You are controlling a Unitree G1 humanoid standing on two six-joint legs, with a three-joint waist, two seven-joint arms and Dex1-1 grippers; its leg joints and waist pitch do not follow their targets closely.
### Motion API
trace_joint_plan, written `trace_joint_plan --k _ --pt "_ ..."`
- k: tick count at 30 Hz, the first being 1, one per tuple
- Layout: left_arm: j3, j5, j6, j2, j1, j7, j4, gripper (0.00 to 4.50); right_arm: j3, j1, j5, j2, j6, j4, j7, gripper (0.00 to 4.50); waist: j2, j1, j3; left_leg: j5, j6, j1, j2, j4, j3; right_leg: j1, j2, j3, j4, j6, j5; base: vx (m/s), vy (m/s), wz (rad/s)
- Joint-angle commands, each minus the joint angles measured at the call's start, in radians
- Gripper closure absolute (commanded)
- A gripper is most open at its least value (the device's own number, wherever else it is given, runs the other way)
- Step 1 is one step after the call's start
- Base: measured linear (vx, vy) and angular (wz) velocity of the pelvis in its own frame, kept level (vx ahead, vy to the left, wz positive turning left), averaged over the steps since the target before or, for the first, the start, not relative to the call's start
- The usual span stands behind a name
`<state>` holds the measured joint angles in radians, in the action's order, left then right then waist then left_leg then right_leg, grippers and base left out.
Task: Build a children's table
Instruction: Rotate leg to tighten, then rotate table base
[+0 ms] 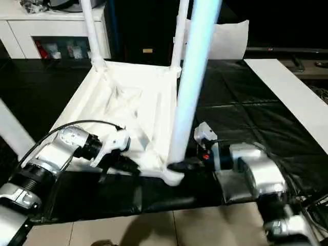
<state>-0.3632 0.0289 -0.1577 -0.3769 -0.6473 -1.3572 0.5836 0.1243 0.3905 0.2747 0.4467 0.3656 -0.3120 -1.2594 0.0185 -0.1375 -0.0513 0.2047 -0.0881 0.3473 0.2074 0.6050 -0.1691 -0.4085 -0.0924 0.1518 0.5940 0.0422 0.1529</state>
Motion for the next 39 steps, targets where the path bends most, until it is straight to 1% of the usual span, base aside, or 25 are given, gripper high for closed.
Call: trace_joint_plan --k 1,2,3,4,5,6,7,8,9,11,13,14,15,17,20,21,22,24,27,29,32,35,36,37,39 --pt "0.022 -0.023 -0.062 0.074 -0.036 0.098 -0.053 4.50 0.015 0.006 0.001 -0.063 0.040 0.036 0.102 2.43 0.001 0.010 0.068 0.160 0.027 -0.004 0.026 -0.070 0.005 0.059 -0.070 -0.055 -0.098 0.051 0.472 0.000 0.000 0.00" --pt "0.023 -0.024 -0.065 0.076 -0.036 0.102 -0.055 4.50 0.015 0.006 -0.001 -0.066 0.042 0.036 0.109 2.44 0.003 0.013 0.066 0.175 0.021 -0.006 0.022 -0.068 0.004 0.059 -0.070 -0.051 -0.105 0.041 0.496 0.000 0.000 0.00" --pt "0.042 -0.031 -0.120 0.121 -0.032 0.175 -0.085 4.50 -0.004 0.019 -0.017 -0.125 0.069 0.026 0.224 2.46 -0.001 0.021 0.066 0.181 0.016 -0.003 0.021 -0.069 0.006 0.062 -0.069 -0.050 -0.105 0.035 0.503 0.000 0.000 0.00" --pt "0.051 -0.034 -0.143 0.144 -0.030 0.210 -0.098 4.50 -0.018 0.029 -0.023 -0.155 0.080 0.016 0.284 2.46 0.000 0.026 0.065 0.188 0.014 -0.003 0.022 -0.070 0.007 0.061 -0.070 -0.048 -0.109 0.033 0.508 0.000 0.000 0.00" --pt "0.051 -0.034 -0.143 0.144 -0.030 0.210 -0.098 4.50 -0.018 0.029 -0.023 -0.155 0.080 0.016 0.284 2.46 0.002 0.033 0.066 0.189 0.009 -0.001 0.022 -0.069 0.008 0.061 -0.069 -0.047 -0.108 0.032 0.506 0.000 0.000 0.00" --pt "0.068 -0.039 -0.184 0.175 -0.032 0.260 -0.111 4.50 -0.038 0.042 -0.031 -0.192 0.093 0.002 0.363 2.47 0.003 0.047 0.067 0.191 0.011 0.005 0.016 -0.067 0.009 0.067 -0.068 -0.043 -0.112 0.020 0.513 0.000 0.000 0.00" --pt "0.084 -0.041 -0.212 0.208 -0.039 0.314 -0.118 4.50 -0.057 0.056 -0.041 -0.227 0.108 -0.011 0.442 2.48 0.003 0.057 0.067 0.187 0.017 0.005 0.014 -0.065 0.008 0.066 -0.067 -0.041 -0.114 0.019 0.514 0.000 0.000 0.00" --pt "0.098 -0.041 -0.229 0.233 -0.046 0.359 -0.117 4.50 -0.074 0.067 -0.048 -0.256 0.119 -0.024 0.507 2.48 0.001 0.057 0.068 0.183 0.019 0.002 0.014 -0.066 0.009 0.064 -0.070 -0.041 -0.115 0.022 0.513 0.000 0.000 0.00" --pt "0.107 -0.039 -0.240 0.250 -0.051 0.391 -0.115 4.50 -0.085 0.074 -0.052 -0.275 0.127 -0.030 0.550 2.50 0.001 0.068 0.070 0.173 0.026 0.006 0.012 -0.065 0.010 0.065 -0.067 -0.040 -0.113 0.031 0.487 0.000 0.000 0.00" --pt "0.122 -0.016 -0.239 0.294 -0.067 0.491 -0.092 4.50 -0.113 0.098 -0.068 -0.334 0.135 -0.057 0.677 2.50 0.001 0.079 0.072 0.158 0.029 0.009 0.014 -0.065 0.010 0.065 -0.065 -0.043 -0.109 0.045 0.458 0.000 0.000 0.00" --pt "0.124 0.001 -0.220 0.315 -0.072 0.545 -0.078 4.50 -0.124 0.114 -0.075 -0.369 0.135 -0.078 0.740 2.50 0.000 0.083 0.075 0.131 0.039 0.011 0.013 -0.066 0.009 0.068 -0.064 -0.048 -0.102 0.057 0.406 0.000 0.000 0.00" --pt "0.121 0.007 -0.215 0.318 -0.073 0.554 -0.077 4.50 -0.127 0.118 -0.078 -0.380 0.127 -0.084 0.756 2.50 -0.001 0.083 0.076 0.123 0.045 0.011 0.014 -0.066 0.009 0.069 -0.064 -0.049 -0.099 0.065 0.386 0.000 0.000 0.00" --pt "0.116 0.014 -0.212 0.319 -0.072 0.558 -0.083 4.50 -0.133 0.120 -0.086 -0.393 0.100 -0.086 0.771 2.50 -0.001 0.084 0.079 0.098 0.062 0.011 0.017 -0.066 0.008 0.069 -0.064 -0.055 -0.088 0.090 0.320 0.000 0.000 0.00" --pt "0.112 0.018 -0.207 0.313 -0.071 0.554 -0.089 4.50 -0.137 0.118 -0.098 -0.396 0.070 -0.084 0.781 1.94 -0.003 0.083 0.080 0.084 0.071 0.011 0.018 -0.066 0.007 0.070 -0.065 -0.057 -0.083 0.105 0.284 0.000 0.000 0.00" --pt "0.107 0.024 -0.200 0.297 -0.067 0.544 -0.098 4.50 -0.146 0.108 -0.101 -0.389 0.056 -0.070 0.786 1.72 -0.006 0.078 0.084 0.025 0.091 0.015 0.022 -0.065 0.008 0.074 -0.063 -0.063 -0.062 0.152 0.161 0.000 0.000 0.00" --pt "0.106 0.025 -0.199 0.294 -0.065 0.542 -0.100 4.50 -0.148 0.106 -0.102 -0.386 0.054 -0.066 0.786 1.44 -0.004 0.078 0.083 0.035 0.097 0.014 0.021 -0.064 0.006 0.073 -0.064 -0.063 -0.063 0.159 0.157 0.000 0.000 0.00" --pt "0.104 0.026 -0.197 0.290 -0.063 0.540 -0.103 4.50 -0.149 0.099 -0.105 -0.380 0.046 -0.058 0.782 1.44 -0.005 0.077 0.082 0.042 0.098 0.013 0.021 -0.065 0.005 0.073 -0.064 -0.064 -0.065 0.163 0.164 0.000 0.000 0.00" --pt "0.102 0.026 -0.190 0.279 -0.055 0.529 -0.109 4.50 -0.146 0.080 -0.119 -0.360 0.026 -0.037 0.776 1.32 -0.009 0.075 0.079 0.071 0.093 0.010 0.020 -0.066 0.003 0.072 -0.065 -0.063 -0.073 0.155 0.205 0.000 0.000 0.00" --pt "0.097 0.031 -0.140 0.256 -0.044 0.505 -0.098 4.50 -0.127 0.045 -0.172 -0.301 -0.030 -0.020 0.772 0.92 -0.006 0.067 0.077 0.089 0.077 0.009 0.021 -0.068 0.004 0.072 -0.065 -0.064 -0.077 0.127 0.247 0.000 0.000 0.00" --pt "0.093 0.036 -0.090 0.235 -0.040 0.495 -0.077 4.50 -0.152 0.020 -0.141 -0.283 -0.003 0.012 0.762 0.88 -0.006 0.065 0.076 0.093 0.079 0.008 0.021 -0.068 0.003 0.071 -0.065 -0.065 -0.079 0.120 0.253 0.000 0.000 0.00" --pt "0.100 0.057 -0.031 0.195 -0.047 0.507 -0.021 4.50 -0.187 -0.030 -0.100 -0.249 0.015 0.079 0.731 0.58 -0.008 0.062 0.075 0.096 0.084 0.009 0.020 -0.069 0.003 0.072 -0.062 -0.065 -0.081 0.111 0.254 0.000 0.000 0.00" --pt "0.127 0.050 -0.017 0.191 -0.052 0.533 -0.001 4.50 -0.200 -0.051 -0.100 -0.226 -0.007 0.099 0.718 0.40 -0.006 0.057 0.073 0.117 0.078 0.009 0.018 -0.069 0.002 0.072 -0.063 -0.062 -0.086 0.090 0.307 0.000 0.000 0.00" --pt "0.141 0.036 -0.012 0.189 -0.051 0.533 -0.002 4.50 -0.215 -0.065 -0.092 -0.217 -0.018 0.118 0.713 0.15 -0.005 0.057 0.074 0.114 0.074 0.011 0.015 -0.068 0.001 0.074 -0.063 -0.061 -0.089 0.077 0.328 0.000 0.000 0.00" --pt "0.161 0.005 -0.018 0.193 -0.039 0.517 -0.027 4.50 -0.218 -0.085 -0.076 -0.205 -0.021 0.155 0.687 0.15 -0.002 0.057 0.073 0.117 0.072 0.007 0.016 -0.069 0.000 0.069 -0.063 -0.061 -0.093 0.070 0.351 0.000 0.000 0.00" --pt "0.180 -0.027 -0.026 0.197 -0.025 0.507 -0.054 4.06 -0.211 -0.104 -0.076 -0.190 -0.033 0.190 0.673 0.05 -0.002 0.056 0.073 0.109 0.081 0.011 0.016 -0.068 0.000 0.071 -0.063 -0.061 -0.090 0.065 0.344 0.000 0.000 0.00"
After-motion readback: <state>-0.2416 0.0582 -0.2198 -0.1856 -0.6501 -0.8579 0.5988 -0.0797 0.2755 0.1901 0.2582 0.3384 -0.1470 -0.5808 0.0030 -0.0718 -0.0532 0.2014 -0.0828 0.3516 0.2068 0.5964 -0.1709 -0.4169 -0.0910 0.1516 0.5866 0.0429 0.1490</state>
